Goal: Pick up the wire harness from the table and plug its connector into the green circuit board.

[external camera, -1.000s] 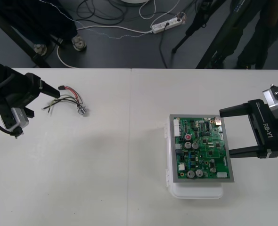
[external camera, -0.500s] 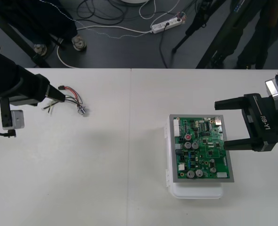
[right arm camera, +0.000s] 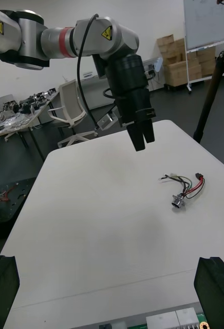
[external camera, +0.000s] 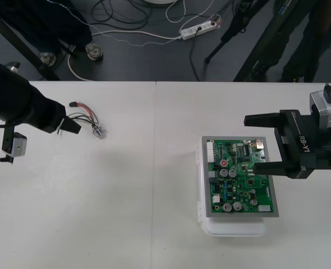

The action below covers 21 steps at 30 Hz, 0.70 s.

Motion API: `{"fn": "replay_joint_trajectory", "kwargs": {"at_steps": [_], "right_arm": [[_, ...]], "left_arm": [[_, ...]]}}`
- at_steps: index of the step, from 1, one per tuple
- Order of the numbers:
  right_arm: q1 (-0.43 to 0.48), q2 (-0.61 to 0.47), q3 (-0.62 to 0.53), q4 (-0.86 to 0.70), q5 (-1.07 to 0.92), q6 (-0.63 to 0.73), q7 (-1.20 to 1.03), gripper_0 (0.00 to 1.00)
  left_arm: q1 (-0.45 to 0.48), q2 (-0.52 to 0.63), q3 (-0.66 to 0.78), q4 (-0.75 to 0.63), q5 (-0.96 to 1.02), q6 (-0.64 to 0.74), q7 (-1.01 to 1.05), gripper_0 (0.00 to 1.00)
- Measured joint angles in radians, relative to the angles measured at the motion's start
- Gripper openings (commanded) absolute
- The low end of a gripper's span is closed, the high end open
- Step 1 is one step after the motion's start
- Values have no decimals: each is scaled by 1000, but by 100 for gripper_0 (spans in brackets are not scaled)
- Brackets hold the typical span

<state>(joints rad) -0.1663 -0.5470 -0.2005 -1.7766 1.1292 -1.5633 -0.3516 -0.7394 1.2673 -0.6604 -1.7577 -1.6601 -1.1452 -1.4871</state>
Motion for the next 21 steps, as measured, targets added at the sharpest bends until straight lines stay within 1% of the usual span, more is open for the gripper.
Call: {"fn": "replay_joint_trajectory", "kwargs": {"at_steps": [6,9,15,21], "right_arm": [[-3,7,-1,0,1,0,1,100],[-4,7,-1,0,1,0,28,100],[-9,7,-1,0,1,0,140,100],[-11,10,-1,19,1,0,156,100]], "left_arm": [[-65,16,-129,-33,-55,77,-340,100],[-103,20,-198,-60,-115,113,-441,100],[-173,20,-321,-132,-275,162,-446,100],[-236,20,-441,-171,-384,198,-465,100]]}}
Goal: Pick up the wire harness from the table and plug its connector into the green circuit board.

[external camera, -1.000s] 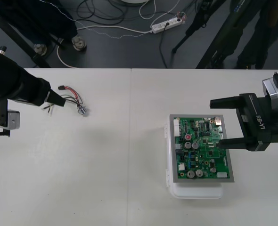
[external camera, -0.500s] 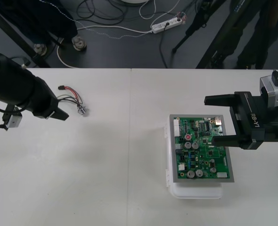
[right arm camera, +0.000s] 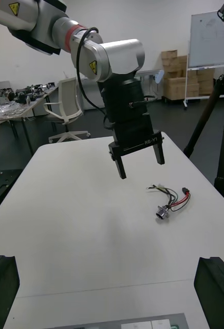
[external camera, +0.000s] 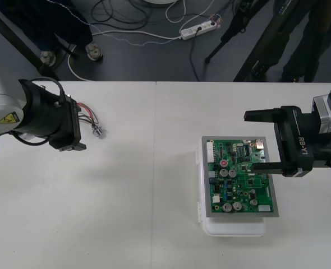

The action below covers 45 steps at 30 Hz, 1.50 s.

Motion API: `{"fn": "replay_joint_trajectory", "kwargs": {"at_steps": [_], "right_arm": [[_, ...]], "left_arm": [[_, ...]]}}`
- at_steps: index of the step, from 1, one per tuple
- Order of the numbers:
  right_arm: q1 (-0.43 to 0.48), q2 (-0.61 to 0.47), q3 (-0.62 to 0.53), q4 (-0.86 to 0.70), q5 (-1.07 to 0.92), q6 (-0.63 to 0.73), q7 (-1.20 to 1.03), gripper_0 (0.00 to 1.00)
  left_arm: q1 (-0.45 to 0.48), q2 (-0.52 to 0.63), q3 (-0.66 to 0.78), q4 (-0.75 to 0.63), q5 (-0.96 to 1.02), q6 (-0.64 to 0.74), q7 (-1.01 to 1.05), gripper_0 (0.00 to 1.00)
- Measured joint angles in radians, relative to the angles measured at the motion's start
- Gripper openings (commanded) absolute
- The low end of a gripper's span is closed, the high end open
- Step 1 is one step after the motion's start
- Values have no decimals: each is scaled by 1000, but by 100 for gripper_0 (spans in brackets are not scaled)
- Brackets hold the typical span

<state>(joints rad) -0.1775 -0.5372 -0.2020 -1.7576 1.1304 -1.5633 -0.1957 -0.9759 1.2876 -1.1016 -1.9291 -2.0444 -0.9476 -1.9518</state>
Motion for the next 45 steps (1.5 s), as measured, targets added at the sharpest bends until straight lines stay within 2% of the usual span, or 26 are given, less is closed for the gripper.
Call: {"fn": "replay_joint_trajectory", "kwargs": {"at_steps": [5,9,13,16,33,45], "right_arm": [[-6,29,0,51,0,0,5,100],[-11,47,0,75,2,0,56,100],[-19,63,-1,89,3,0,65,100],[-35,76,-1,121,4,0,65,100],[-97,97,-7,198,4,0,117,100],[-102,108,-8,205,4,0,118,100]], "left_arm": [[-81,0,-131,-8,-111,28,-86,100],[-181,-1,-280,-7,-192,51,-165,100],[-288,-20,-437,25,-222,79,-169,100],[-332,-51,-502,67,-231,90,-169,100],[-341,-240,-574,243,-398,95,-169,100],[-341,-333,-636,338,-455,97,-170,100]]}}
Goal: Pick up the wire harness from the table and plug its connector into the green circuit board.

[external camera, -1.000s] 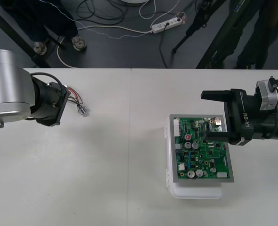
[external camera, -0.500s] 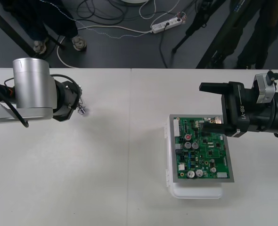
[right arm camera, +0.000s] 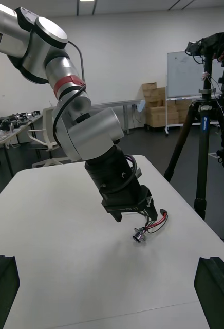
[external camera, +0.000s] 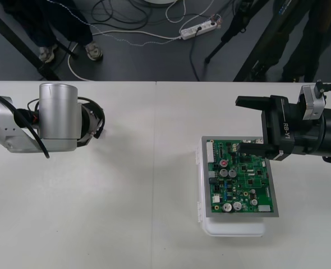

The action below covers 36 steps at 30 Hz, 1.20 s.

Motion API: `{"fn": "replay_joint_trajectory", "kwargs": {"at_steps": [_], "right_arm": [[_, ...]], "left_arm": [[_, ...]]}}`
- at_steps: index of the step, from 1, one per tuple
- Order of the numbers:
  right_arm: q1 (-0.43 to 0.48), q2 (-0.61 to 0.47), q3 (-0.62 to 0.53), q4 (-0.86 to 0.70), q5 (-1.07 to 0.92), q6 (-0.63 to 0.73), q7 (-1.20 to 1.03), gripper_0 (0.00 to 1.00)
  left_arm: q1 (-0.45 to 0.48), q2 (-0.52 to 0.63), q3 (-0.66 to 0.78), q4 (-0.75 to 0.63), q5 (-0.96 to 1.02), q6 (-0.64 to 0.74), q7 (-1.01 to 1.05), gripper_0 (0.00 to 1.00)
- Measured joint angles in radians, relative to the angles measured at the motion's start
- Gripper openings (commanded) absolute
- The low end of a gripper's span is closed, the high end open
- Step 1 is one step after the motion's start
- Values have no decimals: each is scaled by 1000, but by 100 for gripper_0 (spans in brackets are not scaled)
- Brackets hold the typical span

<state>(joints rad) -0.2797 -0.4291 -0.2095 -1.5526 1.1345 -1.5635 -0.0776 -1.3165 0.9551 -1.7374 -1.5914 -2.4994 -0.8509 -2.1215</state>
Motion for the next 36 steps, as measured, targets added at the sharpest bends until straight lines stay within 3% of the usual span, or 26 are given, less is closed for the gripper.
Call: {"fn": "replay_joint_trajectory", "kwargs": {"at_steps": [20,36], "right_arm": [[-1,9,0,0,6,0,2,100],[-2,13,0,0,16,0,45,100]], "left_arm": [[0,-137,-119,171,-56,6,0,100],[0,-168,-120,199,-60,7,0,100]]}}
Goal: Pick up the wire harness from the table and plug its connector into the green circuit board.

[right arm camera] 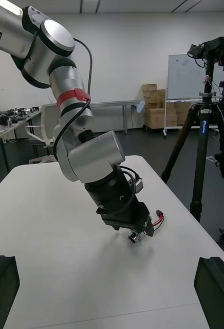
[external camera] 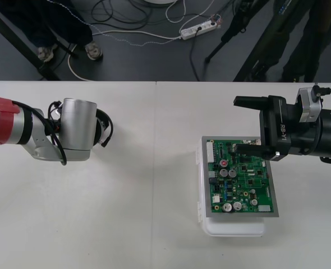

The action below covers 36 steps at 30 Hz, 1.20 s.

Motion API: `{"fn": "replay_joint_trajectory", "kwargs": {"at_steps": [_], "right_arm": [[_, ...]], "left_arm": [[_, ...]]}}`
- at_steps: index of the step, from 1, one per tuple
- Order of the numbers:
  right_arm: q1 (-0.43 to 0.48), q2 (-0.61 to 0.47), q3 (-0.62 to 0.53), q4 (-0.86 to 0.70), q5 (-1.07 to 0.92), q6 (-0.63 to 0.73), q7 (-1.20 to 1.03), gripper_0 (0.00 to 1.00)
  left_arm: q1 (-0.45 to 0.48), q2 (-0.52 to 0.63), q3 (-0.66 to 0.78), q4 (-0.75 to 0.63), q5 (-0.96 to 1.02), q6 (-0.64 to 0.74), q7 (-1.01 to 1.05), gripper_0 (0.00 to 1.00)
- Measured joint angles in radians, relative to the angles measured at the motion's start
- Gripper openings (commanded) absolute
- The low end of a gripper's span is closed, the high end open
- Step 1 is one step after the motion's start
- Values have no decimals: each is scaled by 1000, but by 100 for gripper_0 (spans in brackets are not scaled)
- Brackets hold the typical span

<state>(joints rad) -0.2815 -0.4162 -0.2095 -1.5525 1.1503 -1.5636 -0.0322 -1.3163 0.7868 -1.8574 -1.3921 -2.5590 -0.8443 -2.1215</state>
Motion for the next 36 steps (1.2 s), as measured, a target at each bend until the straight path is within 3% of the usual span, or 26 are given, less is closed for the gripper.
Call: {"fn": "replay_joint_trajectory", "kwargs": {"at_steps": [13,36], "right_arm": [[0,26,0,0,2,0,0,100],[0,27,0,0,3,0,0,100]], "left_arm": [[0,-77,0,83,2,0,0,100],[0,-111,-67,144,-33,-1,0,100]]}}
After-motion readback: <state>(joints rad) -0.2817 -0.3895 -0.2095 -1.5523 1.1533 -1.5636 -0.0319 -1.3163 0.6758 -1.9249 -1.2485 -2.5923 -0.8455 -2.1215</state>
